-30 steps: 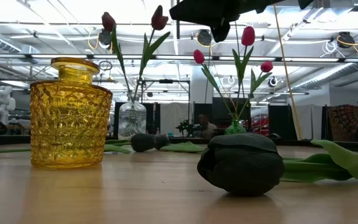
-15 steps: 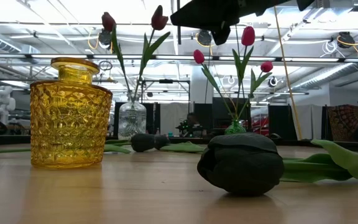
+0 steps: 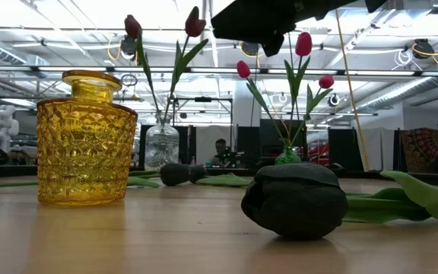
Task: Sort flowers into vase by color
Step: Put the dark red tulip into the transparent vase
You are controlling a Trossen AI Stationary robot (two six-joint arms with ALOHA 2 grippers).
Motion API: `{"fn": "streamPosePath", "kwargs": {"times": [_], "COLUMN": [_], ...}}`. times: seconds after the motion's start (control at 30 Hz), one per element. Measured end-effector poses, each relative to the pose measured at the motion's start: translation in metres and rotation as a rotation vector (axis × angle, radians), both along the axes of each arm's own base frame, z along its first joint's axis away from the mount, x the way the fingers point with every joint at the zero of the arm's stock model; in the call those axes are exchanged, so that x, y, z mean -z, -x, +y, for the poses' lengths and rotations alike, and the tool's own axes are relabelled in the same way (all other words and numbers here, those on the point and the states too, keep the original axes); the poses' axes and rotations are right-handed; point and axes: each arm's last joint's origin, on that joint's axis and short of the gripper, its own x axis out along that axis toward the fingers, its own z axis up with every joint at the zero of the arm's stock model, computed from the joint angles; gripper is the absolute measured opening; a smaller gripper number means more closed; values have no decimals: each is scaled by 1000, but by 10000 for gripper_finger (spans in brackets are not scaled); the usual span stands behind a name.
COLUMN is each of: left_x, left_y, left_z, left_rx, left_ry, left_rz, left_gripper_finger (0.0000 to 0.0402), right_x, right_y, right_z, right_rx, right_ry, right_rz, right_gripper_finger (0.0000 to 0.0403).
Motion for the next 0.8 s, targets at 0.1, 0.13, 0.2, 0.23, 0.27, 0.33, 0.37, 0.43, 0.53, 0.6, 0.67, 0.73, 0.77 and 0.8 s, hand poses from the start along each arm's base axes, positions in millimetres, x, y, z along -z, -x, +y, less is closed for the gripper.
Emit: {"fn": "streamPosePath", "kwargs": {"times": [0.1,0.13,0.2,0.23,0.27,0.33,0.37,0.43,0.53,0.6,0.67,0.73,0.77,0.8], "left_x": [2,4,8,10,11,15,15,16,20,24,28,35,38,42], "left_y": [9,13,22,26,30,39,44,54,66,71,74,75,75,75], "left_z": [5,7,13,16,19,25,28,35,43,48,53,58,60,63], "left_rx": [-49,-70,-104,-126,-142,-165,-178,-207,-241,-259,-275,-301,-312,-327], "left_ry": [-2,2,8,13,19,25,34,42,44,58,74,73,63,49], "left_rz": [28,30,25,15,2,-15,-32,-51,-71,-97,-134,-150,-151,-147], "left_gripper_finger": [5,5,4,4,3,3,3,2,4,6,7,8,8,8], "right_x": [-1,-1,0,0,-1,-2,-3,-3,-3,-3,-2,-1,-1,-1], "right_y": [4,5,9,10,11,14,15,16,17,17,17,17,18,18], "right_z": [-1,-1,-2,-2,-3,-3,-4,-4,-4,-4,-4,-4,-4,-4], "right_rx": [1,3,5,7,8,9,10,11,11,11,11,13,15,17], "right_ry": [3,1,4,3,2,4,1,4,5,5,8,5,1,-3], "right_rz": [34,48,82,94,101,118,117,130,135,134,146,153,156,159], "right_gripper_finger": [139,149,166,173,179,188,190,194,194,194,194,194,194,194]}}
